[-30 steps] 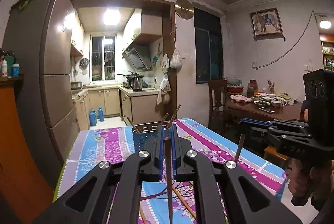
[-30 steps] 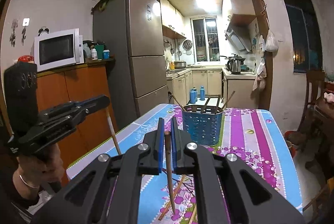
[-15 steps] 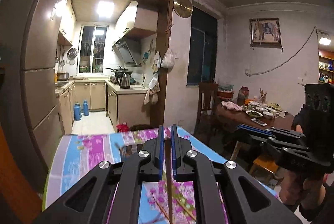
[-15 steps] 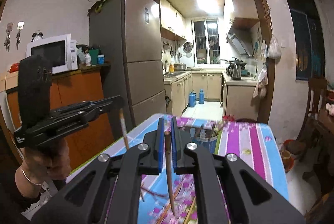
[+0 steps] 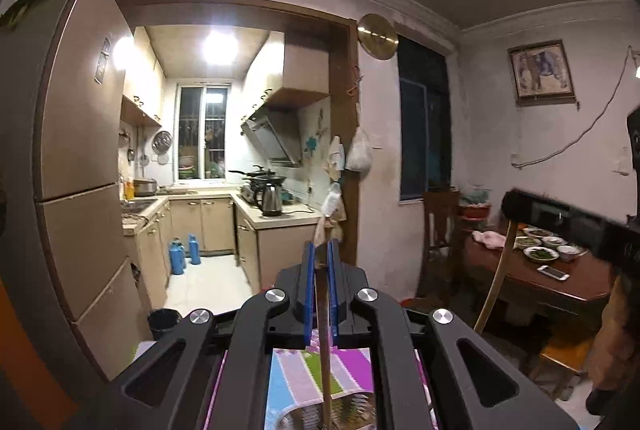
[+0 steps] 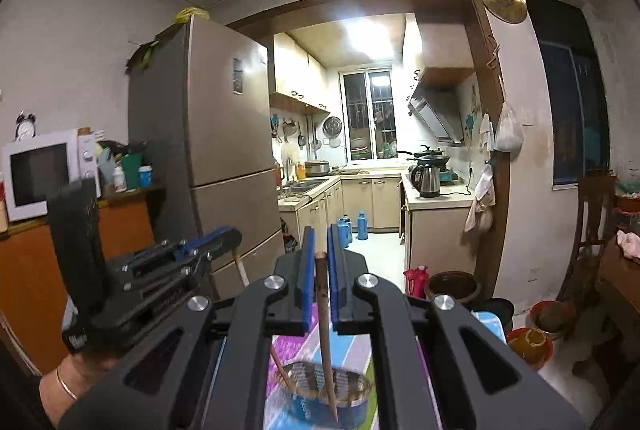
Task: Organize utensils
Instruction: 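Open both tools to drop the chopsticks and withdraw from the holder, then move both tools back over the remaining chopsticks on the cloth, then close the left tool on a chopstick while the right tool grasps another, then lift both chopsticks and lower them into the blue utensil holder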
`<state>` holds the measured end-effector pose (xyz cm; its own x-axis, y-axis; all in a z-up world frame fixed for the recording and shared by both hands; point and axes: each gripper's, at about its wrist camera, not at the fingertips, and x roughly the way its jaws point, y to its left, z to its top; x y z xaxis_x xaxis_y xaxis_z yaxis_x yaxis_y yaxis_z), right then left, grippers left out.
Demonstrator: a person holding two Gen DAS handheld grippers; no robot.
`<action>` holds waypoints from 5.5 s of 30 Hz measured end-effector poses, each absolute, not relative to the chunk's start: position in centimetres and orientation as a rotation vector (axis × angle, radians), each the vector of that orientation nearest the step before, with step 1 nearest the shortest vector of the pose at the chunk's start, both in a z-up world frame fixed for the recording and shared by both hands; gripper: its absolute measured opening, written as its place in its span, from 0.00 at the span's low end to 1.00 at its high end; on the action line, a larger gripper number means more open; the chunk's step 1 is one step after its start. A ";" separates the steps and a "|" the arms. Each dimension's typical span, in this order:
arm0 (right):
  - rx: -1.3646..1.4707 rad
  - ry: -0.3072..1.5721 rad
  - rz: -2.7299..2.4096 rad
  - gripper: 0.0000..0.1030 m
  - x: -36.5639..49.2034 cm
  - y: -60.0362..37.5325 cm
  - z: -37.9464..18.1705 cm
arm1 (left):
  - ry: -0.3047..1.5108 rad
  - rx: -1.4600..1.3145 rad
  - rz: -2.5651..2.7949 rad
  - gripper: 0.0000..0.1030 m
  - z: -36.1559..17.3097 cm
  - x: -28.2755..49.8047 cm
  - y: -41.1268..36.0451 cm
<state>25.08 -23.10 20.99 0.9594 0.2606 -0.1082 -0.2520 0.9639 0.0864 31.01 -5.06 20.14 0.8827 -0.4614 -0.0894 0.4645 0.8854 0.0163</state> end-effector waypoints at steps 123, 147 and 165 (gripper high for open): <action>-0.043 0.534 -0.013 0.05 0.3 -17.2 -17.7 | 0.453 0.167 -0.215 0.12 -17.1 -2.6 3.5; 0.000 0.460 0.016 0.05 -2.4 -19.1 -14.2 | 0.412 0.172 -0.189 0.08 -14.2 -4.1 5.3; -0.087 0.288 0.059 0.05 -3.4 -19.4 -6.5 | 0.237 0.174 -0.300 0.08 -4.7 -4.1 5.6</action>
